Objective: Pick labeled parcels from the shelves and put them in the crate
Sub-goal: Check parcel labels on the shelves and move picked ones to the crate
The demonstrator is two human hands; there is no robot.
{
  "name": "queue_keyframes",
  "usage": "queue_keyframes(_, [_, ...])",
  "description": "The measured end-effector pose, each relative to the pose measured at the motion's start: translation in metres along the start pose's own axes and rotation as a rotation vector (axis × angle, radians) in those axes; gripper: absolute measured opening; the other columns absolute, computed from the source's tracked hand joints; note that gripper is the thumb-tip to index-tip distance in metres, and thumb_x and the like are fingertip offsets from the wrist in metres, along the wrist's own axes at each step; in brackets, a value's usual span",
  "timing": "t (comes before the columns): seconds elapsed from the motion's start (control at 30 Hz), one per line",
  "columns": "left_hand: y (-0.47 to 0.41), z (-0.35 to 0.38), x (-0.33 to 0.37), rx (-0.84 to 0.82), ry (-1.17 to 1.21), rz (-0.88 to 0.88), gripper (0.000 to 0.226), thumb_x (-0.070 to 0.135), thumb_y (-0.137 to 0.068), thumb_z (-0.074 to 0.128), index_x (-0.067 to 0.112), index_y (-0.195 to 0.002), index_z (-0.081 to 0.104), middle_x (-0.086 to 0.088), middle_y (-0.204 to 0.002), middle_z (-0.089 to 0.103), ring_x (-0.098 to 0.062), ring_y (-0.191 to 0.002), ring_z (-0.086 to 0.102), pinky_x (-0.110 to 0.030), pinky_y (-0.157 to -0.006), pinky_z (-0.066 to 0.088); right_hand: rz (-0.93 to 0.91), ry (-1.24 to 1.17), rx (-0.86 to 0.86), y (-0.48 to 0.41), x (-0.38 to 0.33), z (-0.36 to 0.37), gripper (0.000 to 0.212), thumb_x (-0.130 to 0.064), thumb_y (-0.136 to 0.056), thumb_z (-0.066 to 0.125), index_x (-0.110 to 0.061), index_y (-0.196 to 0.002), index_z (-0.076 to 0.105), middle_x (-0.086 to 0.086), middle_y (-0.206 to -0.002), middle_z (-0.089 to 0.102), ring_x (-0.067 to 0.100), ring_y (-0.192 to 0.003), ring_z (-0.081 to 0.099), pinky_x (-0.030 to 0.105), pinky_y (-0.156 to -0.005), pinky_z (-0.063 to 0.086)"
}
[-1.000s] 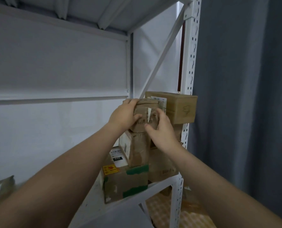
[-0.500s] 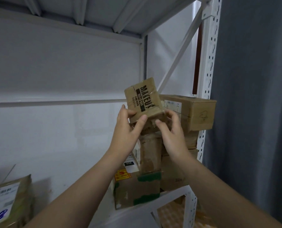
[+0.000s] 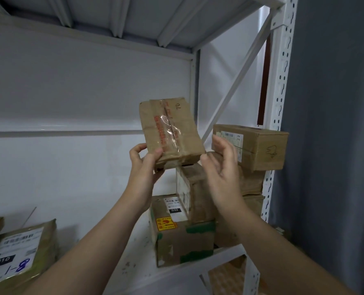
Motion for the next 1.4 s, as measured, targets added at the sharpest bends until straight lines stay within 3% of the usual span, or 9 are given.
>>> queue_keyframes(0.13, [0.009,-0.006,0.001,-0.091,-0.012,-0.022,0.019,0.026,-0.097,0.043,0.020,-0.113,0.051,-0.002,-0.103,0.067,-0.019,-0.103,0.063,-0.042,-0.097,0.048,0.290,-0.220,-0.147,-0.003,0.004,0.010,0.055,-0.069,-0.076,0.047,-0.052,-0.128,0.045,-0.014,-0.134,0.052,0.011,-0.129,0.045,0.041,-0.109,0.035])
queue_keyframes(0.33, [0.014,-0.014,0.020,0.059,-0.386,0.238,0.026,0.033,-0.098,0.045,0.029,-0.123,0.053,0.007,-0.118,0.059,-0.006,-0.105,0.056,-0.026,-0.091,0.048,0.164,-0.264,-0.080,0.001,-0.002,0.015,0.077,-0.042,-0.075,0.068,-0.042,-0.141,0.029,-0.025,-0.126,0.052,-0.003,-0.116,0.053,0.032,-0.101,0.046])
queue_keyframes(0.43, [0.019,-0.010,0.023,-0.048,-0.446,0.183,0.057,0.057,-0.087,0.042,0.034,-0.139,0.037,0.016,-0.123,0.047,0.002,-0.104,0.048,-0.011,-0.079,0.039,0.117,-0.093,-0.001,0.003,-0.009,0.018,0.083,-0.033,-0.075,0.076,-0.040,-0.141,0.026,-0.033,-0.112,0.050,-0.015,-0.106,0.048,0.014,-0.090,0.041])
queue_keyframes(0.53, [0.022,-0.004,0.022,-0.180,-0.438,0.122,0.079,0.066,-0.071,0.046,0.037,-0.143,0.028,0.019,-0.126,0.049,0.000,-0.111,0.049,-0.008,-0.080,0.038,0.076,0.012,0.022,0.004,-0.012,0.023,0.071,-0.030,-0.079,0.075,-0.037,-0.138,0.035,-0.018,-0.123,0.056,-0.001,-0.114,0.053,0.024,-0.094,0.047])
queue_keyframes(0.63, [0.021,-0.009,0.021,-0.160,-0.360,0.125,0.069,0.062,-0.074,0.049,0.035,-0.137,0.041,0.018,-0.116,0.063,0.001,-0.102,0.062,-0.021,-0.088,0.048,0.012,0.050,-0.001,0.005,-0.011,0.026,0.050,-0.033,-0.089,0.063,-0.045,-0.132,0.041,-0.012,-0.131,0.054,0.007,-0.119,0.052,0.039,-0.098,0.050])
queue_keyframes(0.83, [0.022,-0.014,0.014,-0.163,-0.313,0.090,0.044,0.051,-0.090,0.040,0.032,-0.128,0.052,0.018,-0.106,0.069,0.006,-0.095,0.063,-0.006,-0.069,0.049,-0.009,0.019,-0.037,0.006,-0.013,0.023,0.039,-0.028,-0.097,0.051,-0.040,-0.134,0.046,-0.008,-0.134,0.050,0.004,-0.115,0.054,0.016,-0.086,0.052])
queue_keyframes(1.0, [0.022,-0.016,0.013,-0.160,-0.316,0.109,0.047,0.055,-0.086,0.040,0.034,-0.127,0.052,0.019,-0.105,0.069,0.006,-0.096,0.063,-0.008,-0.070,0.049,-0.019,0.001,-0.038,0.007,-0.012,0.027,0.036,-0.027,-0.097,0.050,-0.043,-0.130,0.044,-0.009,-0.131,0.051,0.004,-0.113,0.054,0.018,-0.088,0.052])
queue_keyframes(1.23, [0.037,-0.051,0.004,0.052,-0.358,0.102,0.061,0.078,-0.081,0.032,0.035,-0.114,0.059,0.005,-0.114,0.066,-0.004,-0.100,0.063,-0.019,-0.086,0.050,-0.090,0.045,-0.342,0.025,-0.008,0.052,0.069,-0.041,-0.084,0.066,-0.044,-0.143,0.030,-0.016,-0.145,0.031,0.000,-0.131,0.038,0.031,-0.107,0.042])
queue_keyframes(1.4, [0.083,-0.102,0.012,0.256,-0.328,0.134,0.037,0.054,-0.089,0.041,0.030,-0.116,0.052,0.015,-0.104,0.068,0.007,-0.092,0.063,-0.008,-0.071,0.047,-0.110,0.046,-0.489,0.056,-0.007,0.108,0.084,-0.037,-0.078,0.071,-0.056,-0.139,0.016,-0.017,-0.152,0.020,-0.007,-0.135,0.026,0.015,-0.108,0.033])
Point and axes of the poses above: each hand's wrist, its own y-axis away from the middle knuckle, its own z-axis out of the palm, x = y × z, the point moved 3 cm from there along -y, towards the middle knuckle
